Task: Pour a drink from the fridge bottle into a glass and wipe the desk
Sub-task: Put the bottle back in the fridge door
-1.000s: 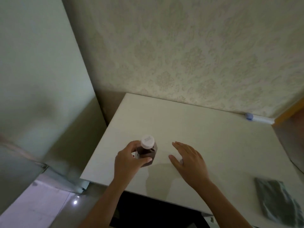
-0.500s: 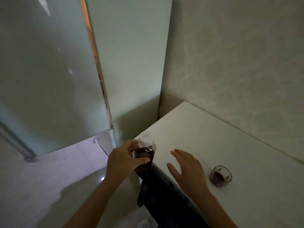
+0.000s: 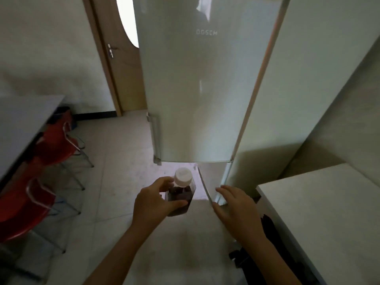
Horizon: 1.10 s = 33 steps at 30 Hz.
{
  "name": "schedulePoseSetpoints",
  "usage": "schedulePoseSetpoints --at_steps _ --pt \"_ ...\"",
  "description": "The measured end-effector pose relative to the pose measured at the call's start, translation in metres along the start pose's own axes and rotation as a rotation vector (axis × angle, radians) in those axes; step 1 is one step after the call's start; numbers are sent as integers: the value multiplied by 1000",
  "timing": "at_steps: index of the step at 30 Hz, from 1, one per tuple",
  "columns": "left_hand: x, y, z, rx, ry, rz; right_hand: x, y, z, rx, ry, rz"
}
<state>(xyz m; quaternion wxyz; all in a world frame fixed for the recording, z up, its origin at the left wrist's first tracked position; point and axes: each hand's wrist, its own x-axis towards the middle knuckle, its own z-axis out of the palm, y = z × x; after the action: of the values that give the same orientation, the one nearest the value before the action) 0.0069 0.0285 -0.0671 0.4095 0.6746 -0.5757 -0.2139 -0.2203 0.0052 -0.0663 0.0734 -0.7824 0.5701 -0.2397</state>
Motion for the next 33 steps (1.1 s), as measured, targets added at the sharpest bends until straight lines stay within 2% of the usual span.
schedulePoseSetpoints --at_steps 8,13,23,33 --pt "21 -98 -149 46 142 -92 57 -137 84 41 -95 -146" --pt "47 -145 -215 32 207 -169 97 -204 123 63 -126 -195" --pt "173 -213 -274 -8 316 -185 246 -295 208 45 -166 -345" --pt "355 -265 -308 20 226 -173 415 -340 275 76 -165 -328"
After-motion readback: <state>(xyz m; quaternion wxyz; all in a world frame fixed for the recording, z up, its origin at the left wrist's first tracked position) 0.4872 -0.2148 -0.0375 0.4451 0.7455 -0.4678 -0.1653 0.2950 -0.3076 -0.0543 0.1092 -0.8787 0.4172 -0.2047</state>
